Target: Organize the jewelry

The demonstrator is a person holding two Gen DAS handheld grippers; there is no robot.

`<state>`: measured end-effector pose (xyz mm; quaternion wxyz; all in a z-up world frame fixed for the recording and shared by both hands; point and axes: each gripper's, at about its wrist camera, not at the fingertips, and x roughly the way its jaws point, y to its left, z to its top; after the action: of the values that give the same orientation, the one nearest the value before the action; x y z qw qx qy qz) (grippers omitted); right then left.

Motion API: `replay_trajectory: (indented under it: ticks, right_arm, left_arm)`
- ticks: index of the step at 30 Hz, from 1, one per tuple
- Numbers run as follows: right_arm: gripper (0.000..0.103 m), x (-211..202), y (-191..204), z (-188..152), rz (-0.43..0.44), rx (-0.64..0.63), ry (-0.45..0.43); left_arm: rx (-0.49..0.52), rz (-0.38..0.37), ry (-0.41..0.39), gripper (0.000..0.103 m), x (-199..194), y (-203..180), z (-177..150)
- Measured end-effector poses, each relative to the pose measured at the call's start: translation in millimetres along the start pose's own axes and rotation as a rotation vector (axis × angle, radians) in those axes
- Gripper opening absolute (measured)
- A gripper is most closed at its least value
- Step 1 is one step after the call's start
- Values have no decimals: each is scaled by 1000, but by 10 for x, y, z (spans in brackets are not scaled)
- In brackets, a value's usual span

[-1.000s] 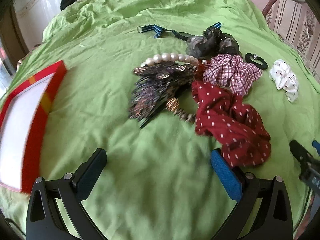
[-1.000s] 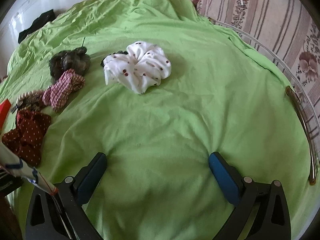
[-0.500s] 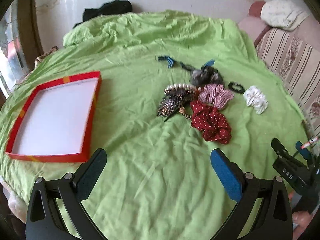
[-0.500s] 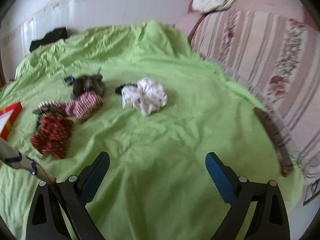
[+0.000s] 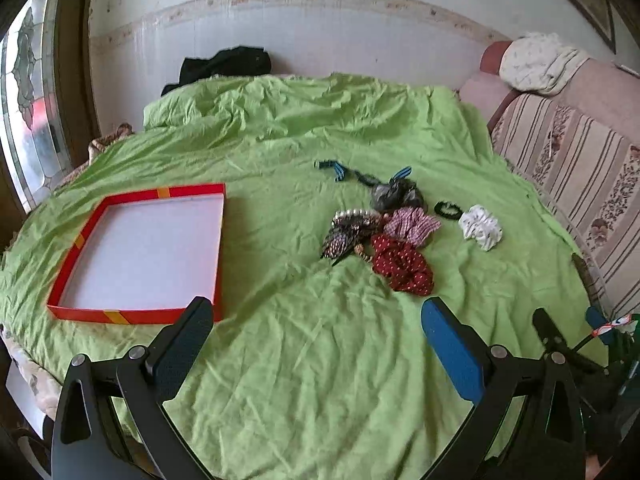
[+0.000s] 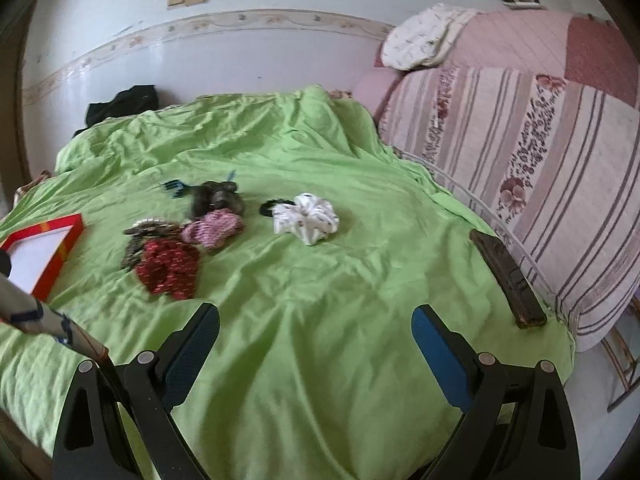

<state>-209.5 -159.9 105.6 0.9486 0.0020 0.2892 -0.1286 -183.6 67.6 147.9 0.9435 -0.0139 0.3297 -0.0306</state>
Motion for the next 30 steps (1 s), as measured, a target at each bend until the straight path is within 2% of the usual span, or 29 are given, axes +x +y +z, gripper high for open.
replay_trajectory:
  ticks: [6, 15, 30]
  right_arm:
    - [99, -171, 113, 55, 22, -5, -6]
    - [99, -247, 203, 66, 42, -19, 4]
    - [99, -224, 322, 75, 95, -36, 44]
  left_arm:
    - [-13, 10, -53, 103, -226, 52, 4]
    - [-39, 53, -52, 103, -195, 189, -11]
    - [-28, 40, 18, 103, 11, 239, -75]
